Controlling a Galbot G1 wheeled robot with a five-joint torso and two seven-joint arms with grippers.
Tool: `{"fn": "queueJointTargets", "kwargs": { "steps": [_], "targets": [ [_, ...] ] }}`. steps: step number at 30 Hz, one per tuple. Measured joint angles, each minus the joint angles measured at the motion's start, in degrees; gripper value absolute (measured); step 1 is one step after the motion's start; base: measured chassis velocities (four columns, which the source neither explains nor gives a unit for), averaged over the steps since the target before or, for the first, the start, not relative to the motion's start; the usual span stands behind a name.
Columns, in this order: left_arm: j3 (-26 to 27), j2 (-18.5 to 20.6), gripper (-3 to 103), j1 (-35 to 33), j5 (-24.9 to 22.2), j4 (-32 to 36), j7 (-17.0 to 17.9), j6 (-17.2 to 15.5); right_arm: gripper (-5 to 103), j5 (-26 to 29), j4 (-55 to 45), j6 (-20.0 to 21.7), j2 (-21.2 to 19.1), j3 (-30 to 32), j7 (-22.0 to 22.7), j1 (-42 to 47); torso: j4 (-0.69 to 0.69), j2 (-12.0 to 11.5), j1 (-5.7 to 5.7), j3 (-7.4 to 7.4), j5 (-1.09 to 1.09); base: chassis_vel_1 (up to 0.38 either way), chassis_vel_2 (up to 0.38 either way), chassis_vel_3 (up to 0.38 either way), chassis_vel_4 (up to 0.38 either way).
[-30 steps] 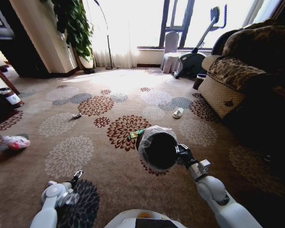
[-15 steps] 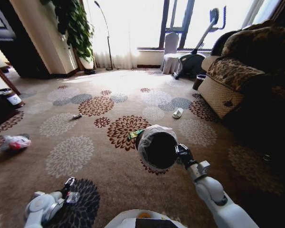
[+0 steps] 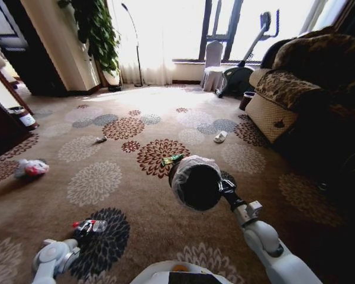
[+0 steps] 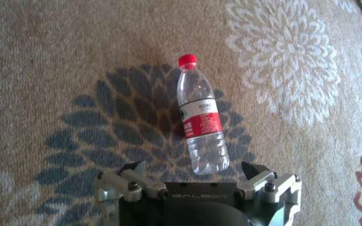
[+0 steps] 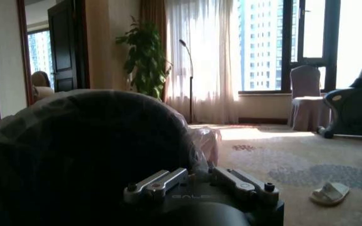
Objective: Pick up the trash from the ground and place it into the trash bin.
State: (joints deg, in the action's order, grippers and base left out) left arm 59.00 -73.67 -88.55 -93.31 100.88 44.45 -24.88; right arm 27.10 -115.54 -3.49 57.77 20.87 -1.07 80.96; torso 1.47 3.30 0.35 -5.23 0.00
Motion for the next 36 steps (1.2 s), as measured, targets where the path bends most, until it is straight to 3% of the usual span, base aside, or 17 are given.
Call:
{"fn": "queueJointTargets", "kwargs": {
  "steps": [16, 22, 29, 36],
  "targets": [
    [-3.44, 0.88, 100, 4.89, 3.0, -5.12, -1.49, 0.76, 0, -0.55, -0.38, -1.1, -0.28, 0.96, 0.02, 0.79, 0.01, -0.02, 0.05, -0.03, 0.01, 0.058, 0.088, -0.065, -0.084],
    [-6.05, 2.54, 100, 9.88, 3.1, -11.04, -2.07, -0.27, 0, -0.41, -0.39, -1.11, -0.56, 1.1, -0.01, 1.17, 0.02, -0.02, 0.05, -0.03, -0.02, 0.149, 0.146, -0.144, -0.131],
    [-9.11, 2.17, 100, 12.91, 5.35, -15.39, -3.07, -0.83, 0, -0.38, -0.91, -1.04, -2.02, 1.78, 0.01, 1.38, 0.0, -0.02, 0.04, -0.03, 0.03, 0.024, 0.027, -0.018, -0.01],
    [-11.71, 1.96, 101, 18.07, 7.81, -23.84, -5.36, -1.29, 0, -0.07, -1.2, -0.6, -2.68, 2.19, 0.02, 1.37, 0.01, -0.02, 0.04, -0.03, 0.0, 0.0, 0.0, 0.0, 0.0]
  ]
}}
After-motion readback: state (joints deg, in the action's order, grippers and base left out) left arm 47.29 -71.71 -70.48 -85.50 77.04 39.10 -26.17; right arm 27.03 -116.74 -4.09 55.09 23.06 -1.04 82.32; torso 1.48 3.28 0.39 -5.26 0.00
